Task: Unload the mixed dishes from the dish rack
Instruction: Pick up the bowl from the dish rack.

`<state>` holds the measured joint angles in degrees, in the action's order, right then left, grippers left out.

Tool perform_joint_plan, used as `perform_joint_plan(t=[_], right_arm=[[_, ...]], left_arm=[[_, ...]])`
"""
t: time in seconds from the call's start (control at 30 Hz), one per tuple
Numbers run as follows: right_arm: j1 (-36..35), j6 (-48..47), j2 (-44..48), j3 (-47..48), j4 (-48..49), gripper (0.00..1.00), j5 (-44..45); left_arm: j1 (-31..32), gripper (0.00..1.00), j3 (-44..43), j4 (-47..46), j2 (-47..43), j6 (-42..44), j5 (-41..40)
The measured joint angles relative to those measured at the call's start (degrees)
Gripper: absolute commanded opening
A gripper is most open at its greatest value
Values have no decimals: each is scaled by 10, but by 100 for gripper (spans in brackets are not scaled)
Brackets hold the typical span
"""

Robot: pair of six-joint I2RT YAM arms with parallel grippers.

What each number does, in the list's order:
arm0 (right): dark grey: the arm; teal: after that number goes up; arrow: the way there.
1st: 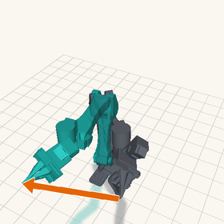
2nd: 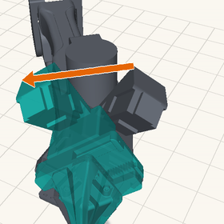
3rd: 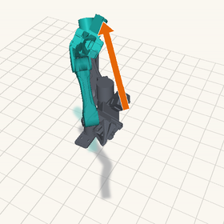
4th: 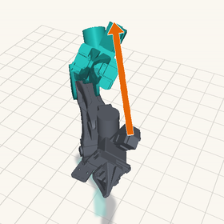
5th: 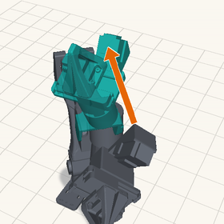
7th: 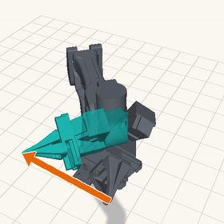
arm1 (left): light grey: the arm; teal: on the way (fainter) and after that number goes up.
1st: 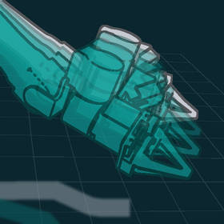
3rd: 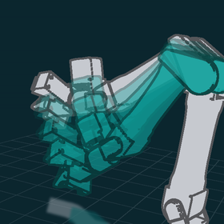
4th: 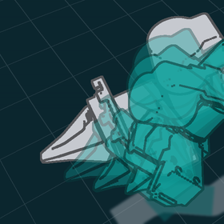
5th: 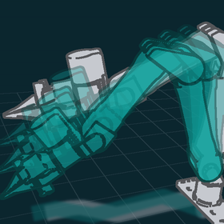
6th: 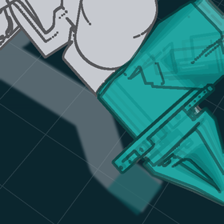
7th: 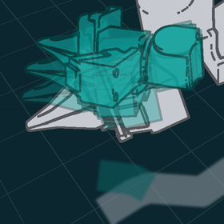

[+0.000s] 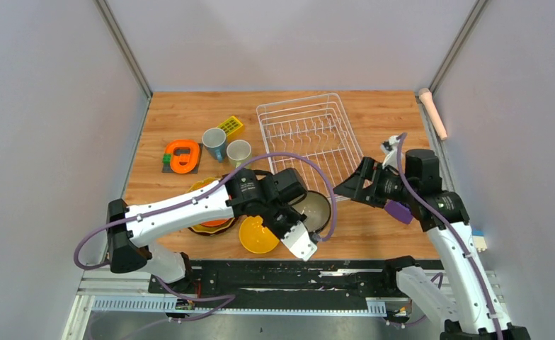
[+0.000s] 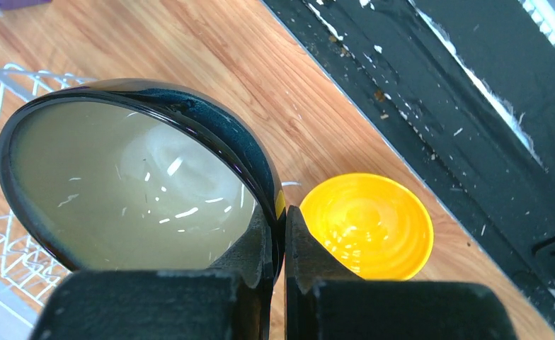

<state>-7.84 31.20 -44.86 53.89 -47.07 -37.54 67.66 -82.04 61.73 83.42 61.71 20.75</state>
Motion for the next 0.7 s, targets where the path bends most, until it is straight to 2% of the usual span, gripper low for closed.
perform_joint_plan(t=[0.2,0.3,0.37,0.53,0.6,0.63,0.67,0.7], right_arm=[[-139,-1,-50,2,-55,75,37],[-195,5,-78,2,-76,58,76],[-214,10,-90,2,-82,51,93],[-257,24,-123,2,-83,20,122],[-274,38,-139,2,-80,6,144],[-280,42,-144,2,-77,0,154],[-284,47,-150,1,-75,0,169],[-288,47,-153,1,-70,0,187]], left_arm=[[45,0,-2,11,27,21,-68],[52,0,-2,11,46,21,-93],[55,0,-2,11,50,21,-105],[61,5,-2,10,50,18,-134],[65,17,-2,15,50,13,-143],[67,30,-2,16,50,11,-147],[68,37,-2,14,50,7,-149],[71,53,-2,9,50,7,-148]])
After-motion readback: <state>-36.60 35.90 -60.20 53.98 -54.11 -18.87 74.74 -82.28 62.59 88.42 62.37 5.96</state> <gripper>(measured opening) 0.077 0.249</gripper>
